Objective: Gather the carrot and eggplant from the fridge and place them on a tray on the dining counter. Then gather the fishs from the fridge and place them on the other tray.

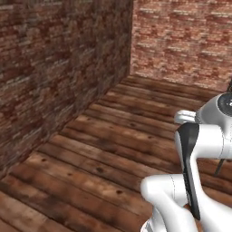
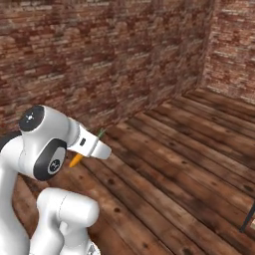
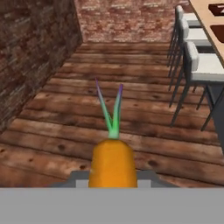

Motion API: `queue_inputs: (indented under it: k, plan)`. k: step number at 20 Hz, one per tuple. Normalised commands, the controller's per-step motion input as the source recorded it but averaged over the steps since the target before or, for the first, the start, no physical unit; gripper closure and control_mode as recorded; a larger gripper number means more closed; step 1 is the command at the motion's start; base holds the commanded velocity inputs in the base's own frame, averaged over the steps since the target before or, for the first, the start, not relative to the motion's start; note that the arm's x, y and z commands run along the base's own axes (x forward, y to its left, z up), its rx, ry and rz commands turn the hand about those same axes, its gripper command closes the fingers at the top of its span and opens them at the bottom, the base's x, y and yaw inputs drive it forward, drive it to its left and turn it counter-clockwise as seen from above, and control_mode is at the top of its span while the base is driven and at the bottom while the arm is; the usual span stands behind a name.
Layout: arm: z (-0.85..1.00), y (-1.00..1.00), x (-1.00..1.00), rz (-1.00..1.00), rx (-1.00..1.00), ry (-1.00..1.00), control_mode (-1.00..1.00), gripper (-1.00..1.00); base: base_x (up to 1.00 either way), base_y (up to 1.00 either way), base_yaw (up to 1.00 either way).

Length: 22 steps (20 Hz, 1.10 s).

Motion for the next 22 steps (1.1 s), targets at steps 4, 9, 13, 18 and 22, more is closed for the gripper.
queue_inputs:
  k: [4, 9, 13, 18, 22]
  plan:
    - [0.00, 0.00, 0.00, 0.00, 0.00, 0.00, 1.00, 1.00, 0.86, 0.21, -0.31]
    - [0.00, 0.00, 0.00, 0.00, 0.00, 0.00, 1.00, 1.00, 0.87, 0.15, -0.30]
    - [0.00, 0.00, 0.00, 0.00, 0.00, 0.00, 1.00, 1.00, 0.87, 0.12, -0.30]
    - [0.00, 0.00, 0.00, 0.00, 0.00, 0.00, 1.00, 1.00, 0.86, 0.04, -0.29]
    - [0.00, 0.00, 0.00, 0.00, 0.00, 0.00, 1.00, 1.00, 0.83, 0.01, -0.28]
